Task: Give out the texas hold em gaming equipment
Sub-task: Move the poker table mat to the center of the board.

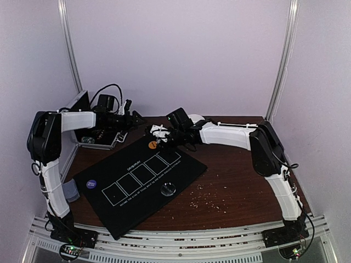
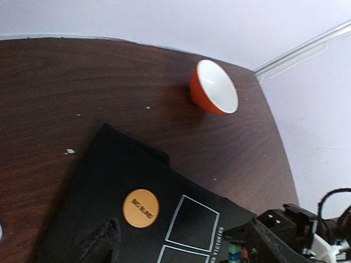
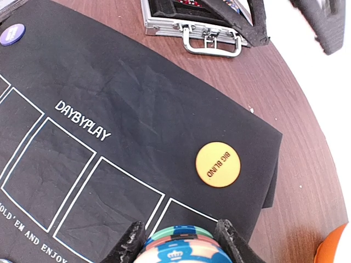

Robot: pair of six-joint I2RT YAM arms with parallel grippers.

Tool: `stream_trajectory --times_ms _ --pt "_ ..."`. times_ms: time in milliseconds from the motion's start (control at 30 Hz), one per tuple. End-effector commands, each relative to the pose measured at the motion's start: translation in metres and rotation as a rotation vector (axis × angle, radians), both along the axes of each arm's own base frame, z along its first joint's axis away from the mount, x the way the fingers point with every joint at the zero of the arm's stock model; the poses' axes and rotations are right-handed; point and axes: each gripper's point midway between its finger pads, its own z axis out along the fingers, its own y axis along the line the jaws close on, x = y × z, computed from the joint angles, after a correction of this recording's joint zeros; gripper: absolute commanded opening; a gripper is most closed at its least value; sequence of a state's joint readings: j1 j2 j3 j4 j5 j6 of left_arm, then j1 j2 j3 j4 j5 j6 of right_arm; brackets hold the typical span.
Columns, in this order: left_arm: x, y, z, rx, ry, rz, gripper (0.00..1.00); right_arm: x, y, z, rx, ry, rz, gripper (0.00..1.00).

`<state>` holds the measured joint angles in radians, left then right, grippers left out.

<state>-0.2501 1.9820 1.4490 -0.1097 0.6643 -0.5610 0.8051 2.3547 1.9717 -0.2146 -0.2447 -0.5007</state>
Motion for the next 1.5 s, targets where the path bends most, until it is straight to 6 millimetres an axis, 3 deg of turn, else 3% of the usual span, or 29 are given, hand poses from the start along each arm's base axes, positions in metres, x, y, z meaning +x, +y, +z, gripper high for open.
stream_trajectory --times_ms 0,167,367,533,733,867,1167,1333,1467 --pt "0.035 0.025 -0.04 0.239 -0.007 0.114 0.76 0.007 -0.004 0.016 0.036 -0.017 -0.016 0.0" --pt "0.058 0.031 -0.075 0.416 -0.014 0.12 0.62 0.008 -0.011 0.019 0.031 -0.018 -0.022 0.0" --pt "0.072 0.027 -0.105 0.508 -0.018 0.104 0.56 0.007 -0.016 0.023 0.031 -0.018 -0.026 0.0" --pt "0.064 0.01 -0.133 0.555 0.006 0.036 0.53 0.006 -0.02 0.024 0.029 -0.019 -0.029 0.0" --pt "0.038 -0.023 -0.149 0.543 0.009 -0.086 0.39 0.007 -0.026 0.026 0.023 -0.022 -0.043 0.0" --pt "0.022 -0.042 -0.152 0.5 0.008 -0.148 0.32 0.007 -0.032 0.029 0.019 -0.023 -0.052 0.0" --pt "-0.009 -0.083 -0.143 0.417 -0.016 -0.251 0.31 0.012 -0.053 0.026 0.025 -0.006 -0.104 0.0" --pt "-0.013 -0.097 -0.132 0.393 -0.052 -0.282 0.31 0.028 -0.057 0.02 0.038 -0.006 -0.147 0.0" --pt "-0.004 -0.097 -0.117 0.395 -0.088 -0.257 0.32 0.045 -0.054 0.007 0.033 0.005 -0.177 0.0"
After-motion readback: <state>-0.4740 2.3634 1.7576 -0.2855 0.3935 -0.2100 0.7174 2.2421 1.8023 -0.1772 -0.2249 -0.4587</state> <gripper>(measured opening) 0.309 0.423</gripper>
